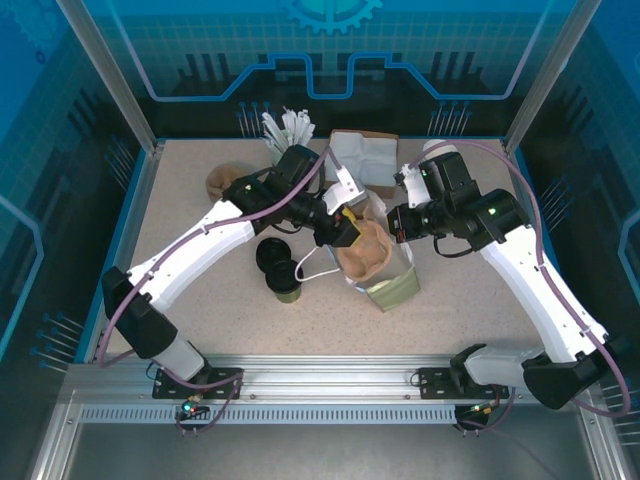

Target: Pack the takeout coffee

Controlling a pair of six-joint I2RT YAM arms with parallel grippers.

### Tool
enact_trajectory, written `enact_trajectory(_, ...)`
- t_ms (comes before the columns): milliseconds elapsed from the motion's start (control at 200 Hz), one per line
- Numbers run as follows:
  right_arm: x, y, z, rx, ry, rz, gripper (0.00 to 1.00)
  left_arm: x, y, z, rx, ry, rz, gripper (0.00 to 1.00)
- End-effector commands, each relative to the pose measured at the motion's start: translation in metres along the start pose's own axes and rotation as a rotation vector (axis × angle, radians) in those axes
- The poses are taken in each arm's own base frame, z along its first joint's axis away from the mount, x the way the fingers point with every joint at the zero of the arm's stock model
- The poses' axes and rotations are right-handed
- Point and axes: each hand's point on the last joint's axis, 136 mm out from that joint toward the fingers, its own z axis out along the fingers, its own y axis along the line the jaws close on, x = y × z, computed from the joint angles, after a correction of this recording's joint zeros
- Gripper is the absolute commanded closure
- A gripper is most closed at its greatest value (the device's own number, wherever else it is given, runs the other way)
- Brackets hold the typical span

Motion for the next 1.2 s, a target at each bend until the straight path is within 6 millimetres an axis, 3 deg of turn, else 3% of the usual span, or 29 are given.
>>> enact_trajectory(0, 0.001, 0.012, -0.01, -0.064, -0.025, 0.001, 1.0, -0.001, 0.005, 0.002, -0.006, 0.016, 0.003, 0.71)
enact_trajectory(645, -0.003, 0.024, -0.008, -0.143, -0.032, 0.089, 1.0, 0.022, 0.027, 0.025, -0.074, 0.056, 0.025, 0.73)
enact_trajectory(991, 0.001, 0.018, 0.002, -0.126, -0.035, 0.124, 1.0, 0.034, 0.031, 0.035, -0.132, 0.095, 0.072, 0.72)
enact_trajectory(1196, 0.003, 0.012, 0.01, -0.096, -0.028, 0.115, 1.0, 0.028, 0.03, 0.038, -0.177, 0.103, 0.132, 0.72)
